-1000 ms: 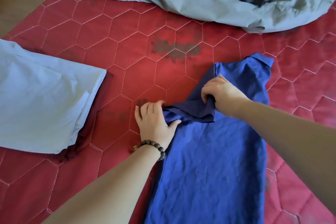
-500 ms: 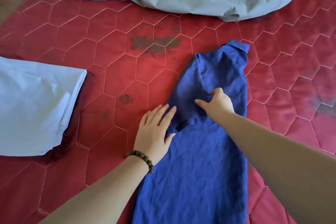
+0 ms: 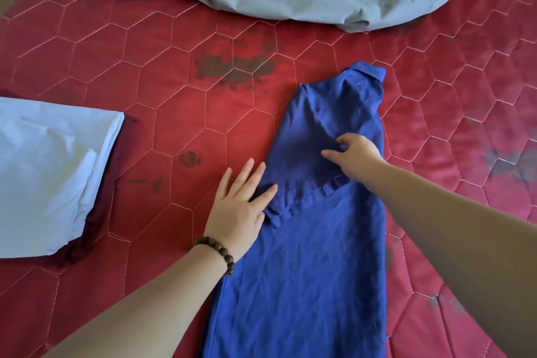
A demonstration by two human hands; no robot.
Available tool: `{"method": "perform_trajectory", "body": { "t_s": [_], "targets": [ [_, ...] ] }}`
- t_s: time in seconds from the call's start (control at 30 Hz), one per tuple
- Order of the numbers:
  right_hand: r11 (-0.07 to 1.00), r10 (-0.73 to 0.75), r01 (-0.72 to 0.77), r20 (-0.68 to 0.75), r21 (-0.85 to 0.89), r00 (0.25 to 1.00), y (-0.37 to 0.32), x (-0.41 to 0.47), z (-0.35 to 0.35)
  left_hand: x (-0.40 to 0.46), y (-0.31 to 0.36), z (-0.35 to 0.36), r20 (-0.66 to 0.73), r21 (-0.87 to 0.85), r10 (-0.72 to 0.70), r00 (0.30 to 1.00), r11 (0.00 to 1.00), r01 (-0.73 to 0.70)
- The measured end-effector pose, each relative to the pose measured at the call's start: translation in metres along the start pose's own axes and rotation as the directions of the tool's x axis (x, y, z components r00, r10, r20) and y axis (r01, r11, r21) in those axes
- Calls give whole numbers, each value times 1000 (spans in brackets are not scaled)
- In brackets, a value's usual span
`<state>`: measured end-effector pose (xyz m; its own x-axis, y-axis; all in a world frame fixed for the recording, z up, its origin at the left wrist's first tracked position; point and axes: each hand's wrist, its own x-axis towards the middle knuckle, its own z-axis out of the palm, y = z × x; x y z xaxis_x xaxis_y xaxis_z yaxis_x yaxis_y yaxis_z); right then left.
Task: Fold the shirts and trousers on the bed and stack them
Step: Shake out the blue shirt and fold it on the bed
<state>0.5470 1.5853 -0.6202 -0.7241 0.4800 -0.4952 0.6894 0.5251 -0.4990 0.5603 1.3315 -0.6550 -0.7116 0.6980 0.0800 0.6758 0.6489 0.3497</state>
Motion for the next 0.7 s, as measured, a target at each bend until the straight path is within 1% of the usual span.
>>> {"method": "perform_trajectory", "body": {
  "t_s": [0.07, 0.13, 0.2, 0.27, 0.3, 0.33, 0.37, 0.4, 0.43, 0.47, 0.5, 0.53, 0.57, 0.6, 0.7],
  "targets": [
    [999, -18, 18, -6, 36, 1000, -7, 6, 0, 5, 1, 0, 33, 15, 84, 996, 996, -84],
    [998, -61, 61, 20, 9, 998, -13, 14, 0, 9, -1, 0, 73, 40, 149, 986, 987, -153],
    [994, -87, 87, 10, -64, 996, -20, 20, 0, 9, -4, -2, 128, 71, 175, 976, 980, -185],
    [977, -119, 102, -79, -189, 990, -24, 21, 2, 7, -7, -4, 175, 64, 160, 971, 983, -174],
    [954, -159, 110, -158, -278, 975, -25, 18, 5, 7, -7, -5, 171, 52, 150, 974, 986, -161],
    [923, -233, 137, -237, -360, 943, -25, 13, 9, 9, -5, -8, 149, 45, 150, 977, 986, -158],
    [884, -337, 195, -290, -425, 896, -25, 8, 14, 14, -3, -9, 109, 37, 160, 981, 986, -165],
    [837, -445, 279, -291, -470, 847, -24, 1, 21, 19, 0, -9, 64, 32, 180, 982, 983, -182],
    [783, -542, 378, -243, -494, 805, -23, -5, 30, 27, 4, -8, 27, 33, 199, 980, 979, -200],
    [721, -618, 473, -160, -505, 770, -20, -9, 39, 35, 7, -5, 22, 34, 212, 977, 977, -213],
    [668, -660, 549, -60, -503, 748, -17, -12, 47, 41, 10, -2, 58, 29, 205, 977, 978, -207],
    [636, -669, 594, 33, -492, 743, -13, -13, 54, 46, 12, 4, 115, 21, 175, 978, 984, -178],
    [628, -659, 614, 94, -477, 746, -9, -11, 59, 47, 12, 11, 176, 27, 139, 975, 989, -146],
    [637, -647, 618, 116, -460, 753, -7, -8, 61, 46, 11, 16, 230, 67, 109, 967, 990, -128],
    [658, -621, 597, 116, -460, 775, -3, 9, 63, 40, 6, 24, 277, 167, 99, 956, 974, -150]
  ]
}}
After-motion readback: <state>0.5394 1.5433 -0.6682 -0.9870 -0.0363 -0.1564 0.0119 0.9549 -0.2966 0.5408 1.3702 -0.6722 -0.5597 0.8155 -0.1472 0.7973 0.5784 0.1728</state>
